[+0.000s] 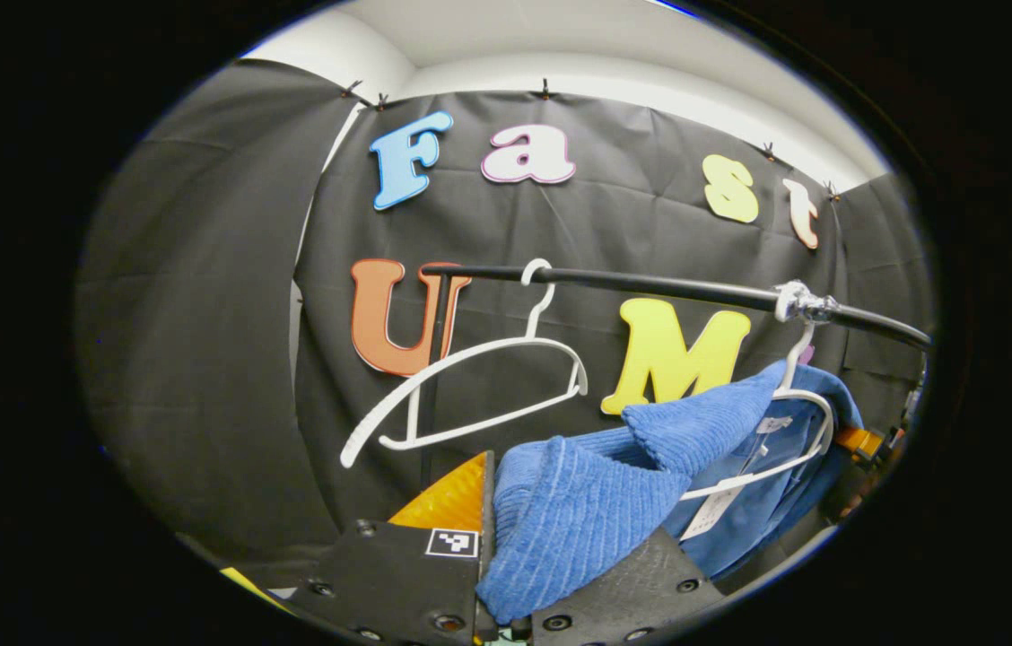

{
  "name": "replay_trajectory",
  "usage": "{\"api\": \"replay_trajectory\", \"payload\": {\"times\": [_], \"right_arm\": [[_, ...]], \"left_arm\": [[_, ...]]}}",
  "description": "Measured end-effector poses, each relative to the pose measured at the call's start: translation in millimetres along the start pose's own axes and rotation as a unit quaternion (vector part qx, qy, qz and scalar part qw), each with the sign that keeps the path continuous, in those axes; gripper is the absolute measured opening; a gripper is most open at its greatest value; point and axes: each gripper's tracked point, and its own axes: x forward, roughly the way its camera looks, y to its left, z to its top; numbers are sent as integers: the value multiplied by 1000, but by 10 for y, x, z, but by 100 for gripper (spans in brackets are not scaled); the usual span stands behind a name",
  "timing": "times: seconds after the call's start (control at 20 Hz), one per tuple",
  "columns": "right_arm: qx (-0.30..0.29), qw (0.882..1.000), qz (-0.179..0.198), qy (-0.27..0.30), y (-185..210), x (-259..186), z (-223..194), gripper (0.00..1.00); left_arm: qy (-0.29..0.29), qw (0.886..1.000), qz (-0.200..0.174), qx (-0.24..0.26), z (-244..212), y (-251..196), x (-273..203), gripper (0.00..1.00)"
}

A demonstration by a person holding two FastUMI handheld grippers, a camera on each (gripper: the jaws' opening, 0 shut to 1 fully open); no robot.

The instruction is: Grasp the clothes on the hanger with both hands and then place them into the laundry hamper below.

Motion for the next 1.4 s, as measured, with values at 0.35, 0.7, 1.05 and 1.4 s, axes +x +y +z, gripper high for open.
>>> {"api": "replay_trajectory", "payload": {"times": [0.35,0.7,1.05,1.4], "right_arm": [[14,1000,11,16,-69,196,-1,9],[-10,999,34,39,-55,360,-77,9],[-20,996,35,82,-161,505,-402,9],[-14,992,12,124,-397,480,-829,9]], "left_arm": [[12,999,-29,19,115,4,192,10],[54,995,-81,25,-65,68,393,10],[82,992,-95,16,-325,198,543,9],[98,991,-84,41,-716,242,469,10]]}}
